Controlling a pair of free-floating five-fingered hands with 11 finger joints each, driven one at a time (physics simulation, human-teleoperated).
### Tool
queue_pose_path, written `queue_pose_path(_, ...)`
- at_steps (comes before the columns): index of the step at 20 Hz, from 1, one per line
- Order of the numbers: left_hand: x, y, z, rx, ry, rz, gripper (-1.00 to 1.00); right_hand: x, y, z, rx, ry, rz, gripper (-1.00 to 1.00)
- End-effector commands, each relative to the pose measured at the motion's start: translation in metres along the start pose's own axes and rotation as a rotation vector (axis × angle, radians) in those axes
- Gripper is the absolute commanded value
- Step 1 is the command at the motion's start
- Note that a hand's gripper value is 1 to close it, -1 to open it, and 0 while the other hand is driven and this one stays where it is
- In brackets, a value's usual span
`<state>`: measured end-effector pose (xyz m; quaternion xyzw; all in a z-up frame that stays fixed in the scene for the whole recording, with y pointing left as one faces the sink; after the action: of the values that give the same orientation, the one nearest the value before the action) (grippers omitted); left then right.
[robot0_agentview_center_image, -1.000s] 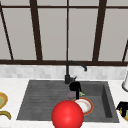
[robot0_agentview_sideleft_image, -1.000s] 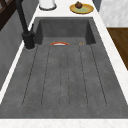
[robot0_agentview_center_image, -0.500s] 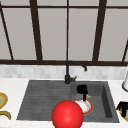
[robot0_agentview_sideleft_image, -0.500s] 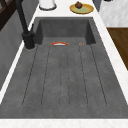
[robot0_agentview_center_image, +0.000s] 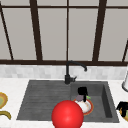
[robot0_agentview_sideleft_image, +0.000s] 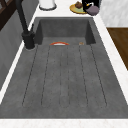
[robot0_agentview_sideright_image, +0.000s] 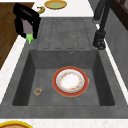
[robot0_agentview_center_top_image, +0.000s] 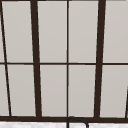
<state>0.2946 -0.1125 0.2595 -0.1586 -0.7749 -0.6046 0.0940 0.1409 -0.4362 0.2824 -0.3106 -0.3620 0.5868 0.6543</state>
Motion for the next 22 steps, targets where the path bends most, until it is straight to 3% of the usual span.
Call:
queue_pose_path(1, -0.033, -0.019, 0.009, -0.012, -0.032, 0.011, 1.0, 0.0, 0.0, 0.0, 0.0, 0.0, 0.0, 0.0)
queue_pose_path(6, -0.06, -0.053, 0.018, -0.012, -0.036, 0.006, 1.0, 0.0, 0.0, 0.0, 0.0, 0.0, 0.0, 0.0)
queue_pose_path(10, -0.069, -0.088, 0.016, -0.039, 0.015, 0.002, 1.0, 0.0, 0.0, 0.0, 0.0, 0.0, 0.0, 0.0)
queue_pose_path(12, -0.078, -0.101, 0.017, 0.005, 0.02, -0.008, 1.0, 0.0, 0.0, 0.0, 0.0, 0.0, 0.0, 0.0)
queue_pose_path(13, -0.082, -0.106, 0.018, 0.01, 0.023, -0.009, 1.0, 0.0, 0.0, 0.0, 0.0, 0.0, 0.0, 0.0)
queue_pose_path(14, -0.096, -0.11, 0.017, -0.004, -0.001, -0.014, 1.0, 0.0, 0.0, 0.0, 0.0, 0.0, 0.0, 0.0)
queue_pose_path(18, -0.137, -0.116, 0.02, -0.009, -0.019, -0.003, 1.0, 0.0, 0.0, 0.0, 0.0, 0.0, 0.0, 0.0)
queue_pose_path(22, -0.161, -0.127, 0.036, -0.024, -0.065, 0.036, 1.0, 0.0, 0.0, 0.0, 0.0, 0.0, 0.0, 0.0)
